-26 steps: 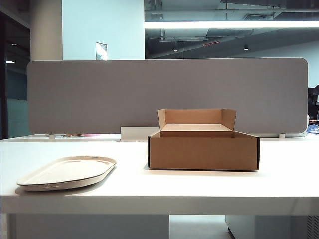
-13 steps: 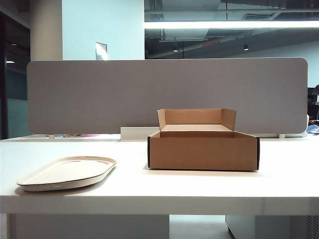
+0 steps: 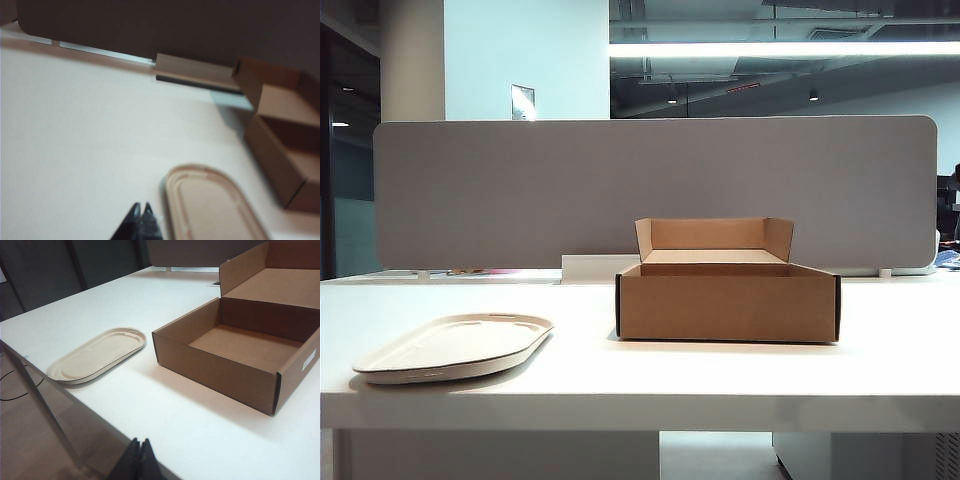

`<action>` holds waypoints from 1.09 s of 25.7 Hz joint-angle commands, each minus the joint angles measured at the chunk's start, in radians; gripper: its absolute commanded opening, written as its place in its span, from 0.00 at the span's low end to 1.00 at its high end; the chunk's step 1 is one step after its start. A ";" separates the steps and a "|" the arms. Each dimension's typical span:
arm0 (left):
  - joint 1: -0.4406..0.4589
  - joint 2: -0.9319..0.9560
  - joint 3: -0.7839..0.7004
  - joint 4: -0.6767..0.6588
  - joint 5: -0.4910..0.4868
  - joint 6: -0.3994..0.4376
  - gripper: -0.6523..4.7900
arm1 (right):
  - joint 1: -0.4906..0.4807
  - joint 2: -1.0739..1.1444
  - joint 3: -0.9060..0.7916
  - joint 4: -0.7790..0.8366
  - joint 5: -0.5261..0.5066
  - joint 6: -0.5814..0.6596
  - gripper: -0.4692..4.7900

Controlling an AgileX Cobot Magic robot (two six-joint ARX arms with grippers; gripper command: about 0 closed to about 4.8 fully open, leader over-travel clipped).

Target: Pick up the lid and place it into the paper box.

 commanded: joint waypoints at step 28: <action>0.002 1.103 0.726 -0.120 0.208 0.112 0.18 | 0.000 -0.002 -0.005 0.007 0.003 0.000 0.08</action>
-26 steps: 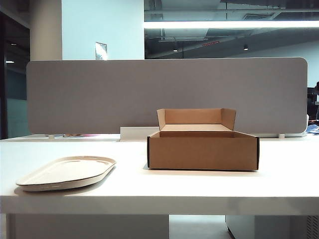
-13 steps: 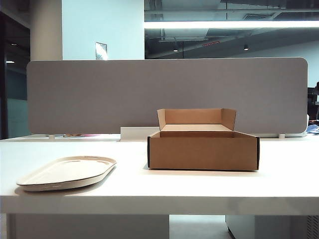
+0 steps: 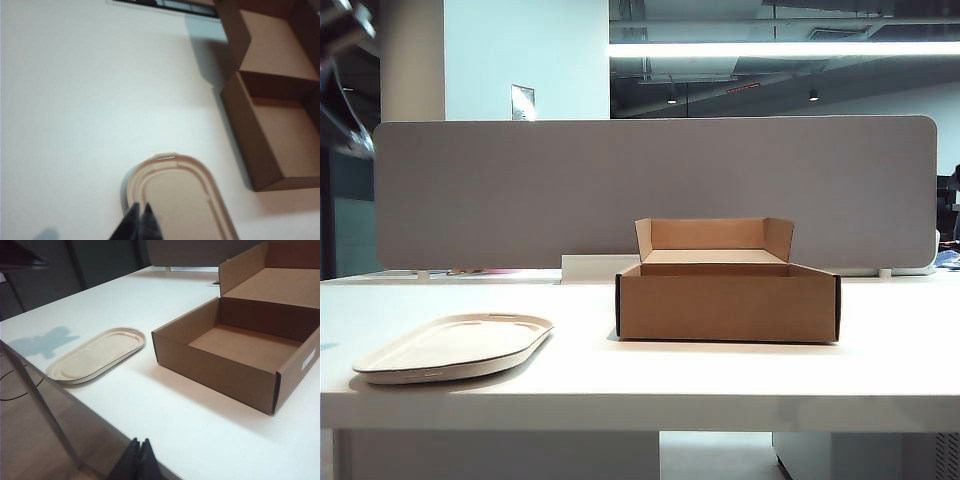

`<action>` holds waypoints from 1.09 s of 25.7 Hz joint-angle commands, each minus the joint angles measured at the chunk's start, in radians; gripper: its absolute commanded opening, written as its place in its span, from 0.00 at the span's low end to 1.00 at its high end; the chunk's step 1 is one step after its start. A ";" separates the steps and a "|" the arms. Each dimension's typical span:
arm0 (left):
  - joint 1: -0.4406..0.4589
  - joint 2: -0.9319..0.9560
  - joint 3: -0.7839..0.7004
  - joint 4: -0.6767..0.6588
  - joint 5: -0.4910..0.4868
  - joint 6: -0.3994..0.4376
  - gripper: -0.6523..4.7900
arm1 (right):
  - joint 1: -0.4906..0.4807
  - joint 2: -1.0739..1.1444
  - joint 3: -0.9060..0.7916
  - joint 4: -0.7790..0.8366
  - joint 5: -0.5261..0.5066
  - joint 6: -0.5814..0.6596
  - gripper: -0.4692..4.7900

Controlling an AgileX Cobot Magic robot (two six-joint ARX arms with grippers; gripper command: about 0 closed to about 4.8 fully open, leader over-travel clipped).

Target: Pick up the lid and place it into the paper box.

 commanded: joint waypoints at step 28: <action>0.006 0.735 0.340 -0.157 0.158 0.164 0.47 | 0.000 -0.002 -0.005 0.005 0.002 0.000 0.08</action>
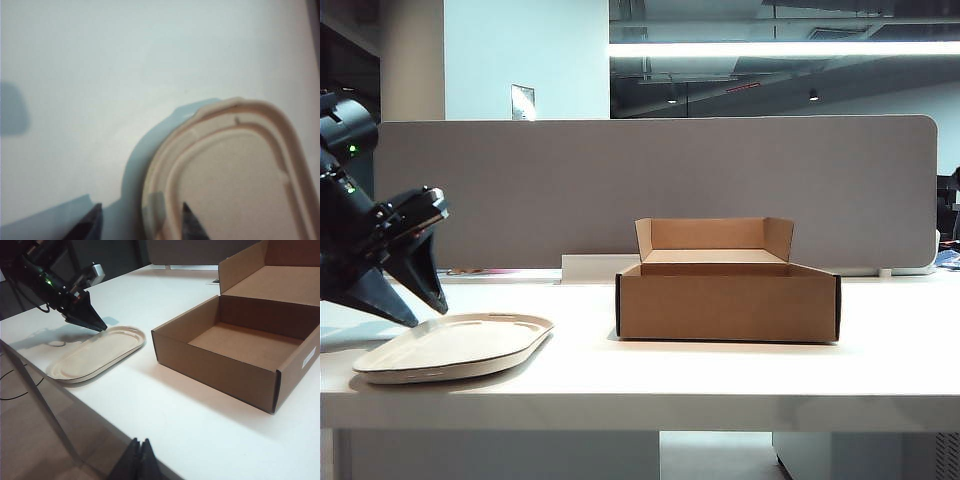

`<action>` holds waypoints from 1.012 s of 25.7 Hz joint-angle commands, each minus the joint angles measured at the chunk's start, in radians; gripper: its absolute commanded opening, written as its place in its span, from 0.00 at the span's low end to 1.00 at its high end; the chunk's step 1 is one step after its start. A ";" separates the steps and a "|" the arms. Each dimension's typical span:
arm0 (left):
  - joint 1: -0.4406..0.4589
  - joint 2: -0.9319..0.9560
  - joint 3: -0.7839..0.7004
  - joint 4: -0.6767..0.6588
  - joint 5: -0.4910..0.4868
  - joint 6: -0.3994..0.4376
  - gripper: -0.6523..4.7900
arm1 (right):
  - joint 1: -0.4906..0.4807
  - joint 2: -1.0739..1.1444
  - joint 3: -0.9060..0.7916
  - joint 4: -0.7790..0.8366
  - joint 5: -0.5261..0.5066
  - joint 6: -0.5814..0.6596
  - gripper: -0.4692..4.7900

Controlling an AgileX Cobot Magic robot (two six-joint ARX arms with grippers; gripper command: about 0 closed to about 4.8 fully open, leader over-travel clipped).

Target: Pick up the lid and place it into the paper box.

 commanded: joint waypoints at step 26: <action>-0.033 0.029 0.002 0.020 0.001 0.044 0.11 | 0.000 -0.002 -0.005 0.010 0.009 0.000 0.08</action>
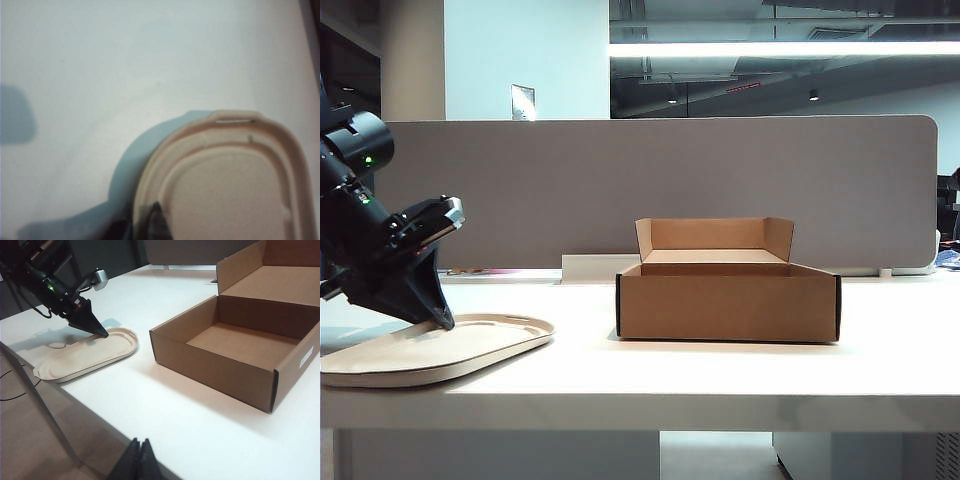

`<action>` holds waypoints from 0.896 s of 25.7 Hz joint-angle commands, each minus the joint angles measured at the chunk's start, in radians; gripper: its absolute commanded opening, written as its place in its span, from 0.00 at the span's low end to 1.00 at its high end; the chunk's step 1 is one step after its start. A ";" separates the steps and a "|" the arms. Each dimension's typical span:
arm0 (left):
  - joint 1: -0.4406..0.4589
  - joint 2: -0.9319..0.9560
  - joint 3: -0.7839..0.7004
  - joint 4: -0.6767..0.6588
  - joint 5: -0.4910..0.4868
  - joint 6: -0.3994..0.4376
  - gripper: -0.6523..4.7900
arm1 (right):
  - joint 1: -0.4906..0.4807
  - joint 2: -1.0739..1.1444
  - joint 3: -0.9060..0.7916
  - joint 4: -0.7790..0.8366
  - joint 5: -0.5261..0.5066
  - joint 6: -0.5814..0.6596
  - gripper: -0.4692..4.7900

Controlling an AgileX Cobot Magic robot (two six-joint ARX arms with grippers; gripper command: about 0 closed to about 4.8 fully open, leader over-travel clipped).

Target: Pick up the lid and place it into the paper box.

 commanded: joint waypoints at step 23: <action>-0.068 -0.184 0.273 0.021 -0.013 -0.195 0.11 | 0.000 -0.002 -0.005 0.010 0.001 0.000 0.08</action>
